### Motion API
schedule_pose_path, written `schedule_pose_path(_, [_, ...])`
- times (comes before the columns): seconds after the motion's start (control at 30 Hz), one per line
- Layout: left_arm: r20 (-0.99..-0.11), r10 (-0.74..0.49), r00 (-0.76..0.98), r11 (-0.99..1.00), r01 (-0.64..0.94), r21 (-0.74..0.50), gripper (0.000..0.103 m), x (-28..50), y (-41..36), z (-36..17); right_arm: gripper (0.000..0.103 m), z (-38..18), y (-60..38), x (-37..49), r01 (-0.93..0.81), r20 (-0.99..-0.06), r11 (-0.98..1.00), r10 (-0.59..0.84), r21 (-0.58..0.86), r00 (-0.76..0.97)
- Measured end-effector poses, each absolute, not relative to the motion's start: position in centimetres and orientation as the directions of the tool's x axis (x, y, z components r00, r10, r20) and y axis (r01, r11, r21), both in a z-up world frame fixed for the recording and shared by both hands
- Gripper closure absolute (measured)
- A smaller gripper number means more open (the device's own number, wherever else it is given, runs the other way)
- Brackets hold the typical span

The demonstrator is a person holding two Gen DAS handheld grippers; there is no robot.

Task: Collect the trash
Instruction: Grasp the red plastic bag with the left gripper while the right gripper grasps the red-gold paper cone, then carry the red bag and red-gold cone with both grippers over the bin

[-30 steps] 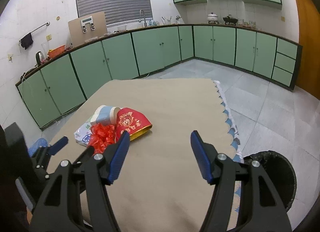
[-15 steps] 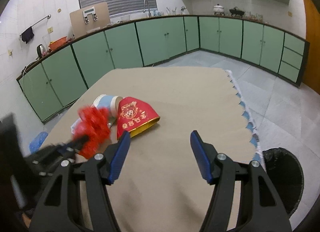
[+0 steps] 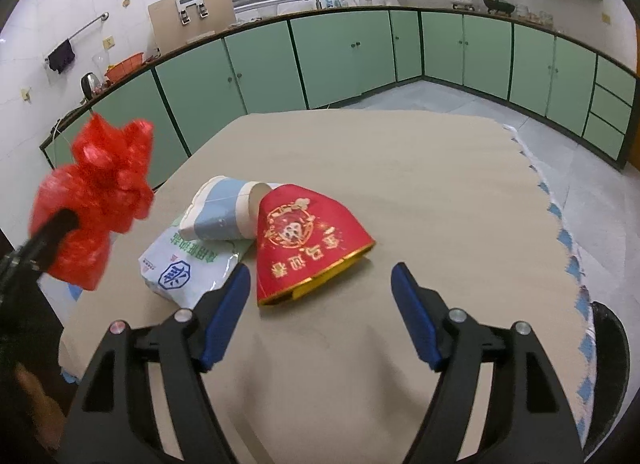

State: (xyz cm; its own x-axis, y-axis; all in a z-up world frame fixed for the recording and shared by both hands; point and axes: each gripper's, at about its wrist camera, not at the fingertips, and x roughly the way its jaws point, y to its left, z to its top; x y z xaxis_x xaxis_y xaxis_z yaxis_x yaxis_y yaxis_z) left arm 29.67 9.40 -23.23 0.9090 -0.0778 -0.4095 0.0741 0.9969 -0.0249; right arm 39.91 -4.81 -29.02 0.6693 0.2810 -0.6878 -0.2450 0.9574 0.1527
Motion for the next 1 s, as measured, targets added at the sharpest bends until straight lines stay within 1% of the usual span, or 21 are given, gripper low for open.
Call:
schedule_pose_path(0.07, [-0.404, -0.076, 0.912, 0.997, 0.07, -0.029, 0.101, 29.6, 9.7, -23.1, 0.03, -29.6, -4.3, 40.4, -0.239, -0.7, 0.959, 0.275, 0.152, 0.659])
schedule_pose_path(0.4, [-0.398, -0.067, 0.915, 0.998, 0.057, -0.037, 0.101, 29.4, 11.5, -22.8, 0.03, -32.2, -1.4, 42.1, -0.216, -0.752, 0.964, 0.257, 0.155, 0.607])
schedule_pose_path(0.43, [-0.398, -0.067, 0.915, 0.998, 0.056, -0.038, 0.101, 29.4, 11.6, -22.7, 0.033, -32.5, -1.1, 42.3, -0.214, -0.758, 0.965, 0.253, 0.152, 0.602])
schedule_pose_path(0.47, [-0.399, -0.066, 0.915, 0.998, 0.056, -0.038, 0.101, 29.4, 11.7, -22.7, 0.044, -32.7, -0.9, 42.4, -0.219, -0.763, 0.964, 0.255, 0.151, 0.594])
schedule_pose_path(0.5, [-0.4, -0.065, 0.914, 0.998, 0.054, -0.039, 0.101, 29.5, 11.8, -22.7, 0.05, -32.8, -0.7, 42.6, -0.22, -0.767, 0.965, 0.249, 0.144, 0.592])
schedule_pose_path(0.53, [-0.401, -0.065, 0.914, 0.998, 0.054, -0.04, 0.101, 29.5, 11.9, -22.7, 0.062, -32.8, -0.6, 42.6, -0.222, -0.767, 0.965, 0.246, 0.138, 0.593])
schedule_pose_path(0.57, [-0.401, -0.065, 0.914, 0.998, 0.053, -0.041, 0.101, 29.4, 12.1, -22.7, 0.069, -32.8, -0.6, 42.7, -0.229, -0.764, 0.962, 0.259, 0.149, 0.591])
schedule_pose_path(0.6, [-0.403, -0.066, 0.913, 0.998, 0.053, -0.044, 0.101, 29.4, 12.2, -22.8, 0.072, -32.6, -0.7, 42.6, -0.236, -0.758, 0.958, 0.273, 0.161, 0.593])
schedule_pose_path(0.63, [-0.404, -0.067, 0.912, 0.998, 0.054, -0.045, 0.101, 29.3, 12.2, -22.8, 0.08, -32.4, -0.7, 42.6, -0.242, -0.753, 0.957, 0.278, 0.162, 0.596])
schedule_pose_path(0.67, [-0.403, -0.067, 0.913, 0.998, 0.054, -0.044, 0.101, 29.3, 12.1, -22.8, 0.09, -32.2, -0.7, 42.4, -0.258, -0.75, 0.953, 0.288, 0.162, 0.595])
schedule_pose_path(0.73, [-0.404, -0.068, 0.912, 0.998, 0.055, -0.044, 0.101, 29.2, 12.1, -22.9, 0.096, -31.8, -0.6, 42.1, -0.273, -0.742, 0.95, 0.291, 0.151, 0.604])
schedule_pose_path(1.0, [-0.407, -0.082, 0.91, 0.997, 0.07, -0.044, 0.101, 29.1, 11.8, -22.6, 0.099, -29.6, -2.3, 40.3, -0.282, -0.707, 0.946, 0.308, 0.159, 0.636])
